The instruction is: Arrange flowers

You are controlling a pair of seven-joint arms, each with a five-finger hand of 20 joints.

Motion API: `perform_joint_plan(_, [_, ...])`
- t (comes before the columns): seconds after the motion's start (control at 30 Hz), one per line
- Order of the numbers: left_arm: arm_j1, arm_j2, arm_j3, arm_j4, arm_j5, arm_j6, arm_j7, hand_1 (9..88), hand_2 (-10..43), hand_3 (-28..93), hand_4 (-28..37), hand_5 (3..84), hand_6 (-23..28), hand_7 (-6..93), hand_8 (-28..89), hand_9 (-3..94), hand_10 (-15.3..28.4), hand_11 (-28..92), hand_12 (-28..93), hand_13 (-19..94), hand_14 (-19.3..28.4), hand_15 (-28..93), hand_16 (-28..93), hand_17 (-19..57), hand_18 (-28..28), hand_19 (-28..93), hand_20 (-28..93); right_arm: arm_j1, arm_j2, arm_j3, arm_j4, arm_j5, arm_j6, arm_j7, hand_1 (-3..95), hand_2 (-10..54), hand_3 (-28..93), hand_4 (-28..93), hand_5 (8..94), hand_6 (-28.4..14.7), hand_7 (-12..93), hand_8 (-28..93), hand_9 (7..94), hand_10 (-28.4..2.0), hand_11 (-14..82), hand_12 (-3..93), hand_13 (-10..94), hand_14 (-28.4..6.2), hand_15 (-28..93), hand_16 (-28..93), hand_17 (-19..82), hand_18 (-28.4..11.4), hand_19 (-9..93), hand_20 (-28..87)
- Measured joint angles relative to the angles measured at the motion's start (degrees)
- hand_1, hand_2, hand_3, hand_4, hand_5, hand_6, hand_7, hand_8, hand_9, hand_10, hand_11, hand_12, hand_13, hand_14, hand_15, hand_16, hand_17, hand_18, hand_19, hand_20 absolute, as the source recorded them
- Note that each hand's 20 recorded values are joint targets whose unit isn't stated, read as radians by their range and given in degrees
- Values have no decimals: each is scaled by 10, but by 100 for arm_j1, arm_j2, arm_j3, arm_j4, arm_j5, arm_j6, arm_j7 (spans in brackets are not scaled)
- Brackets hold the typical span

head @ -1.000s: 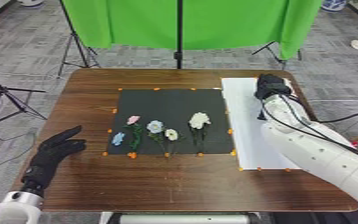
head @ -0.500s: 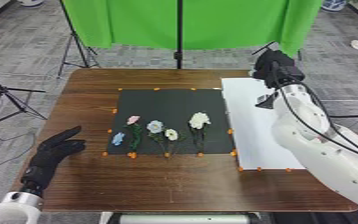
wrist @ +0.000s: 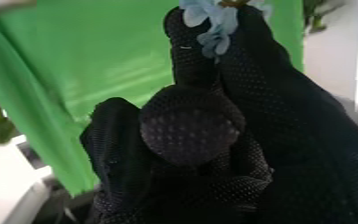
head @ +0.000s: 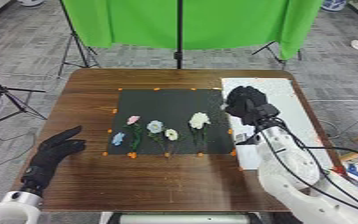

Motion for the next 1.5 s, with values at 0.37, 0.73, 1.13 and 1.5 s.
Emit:
perform_joint_plan(0.37, [-3,169,461,88,-134,1357,962,367,83,701,-121,424,46,110,-65,375,129,207,109,280,132,124,-10,101,122,165,180,-184,-33,-165,69,126,-183,-68,554,-95,553,-181,760,-4,214,95,858,-95,112,317,901,-13,577,357,608,-141,932,541])
perform_joint_plan(0.73, [-2,172,421,93,-256,1260,927,351,69,701,-102,416,38,117,-68,385,128,206,112,307,159,166,7,66,151,181,180,-296,-53,-129,28,312,-506,-160,426,-95,651,-196,722,-6,190,-15,814,-122,197,202,892,-16,571,357,602,-142,932,535])
perform_joint_plan(1.13, [-34,168,389,92,-236,1074,832,347,66,701,-100,413,34,115,-68,393,129,203,114,317,165,176,2,61,139,150,157,-318,-35,-80,-38,504,-871,-279,361,-95,654,-199,677,-7,191,-87,767,-129,196,206,883,-25,566,355,593,-152,932,532])
perform_joint_plan(1.5, [-54,140,389,86,-189,1011,802,346,66,699,-100,412,32,115,-68,407,131,206,115,322,168,185,2,52,146,157,159,-539,-79,598,-123,647,-637,-270,340,-95,648,-186,680,-11,186,-83,769,-133,196,205,885,-28,563,349,590,-153,932,531])
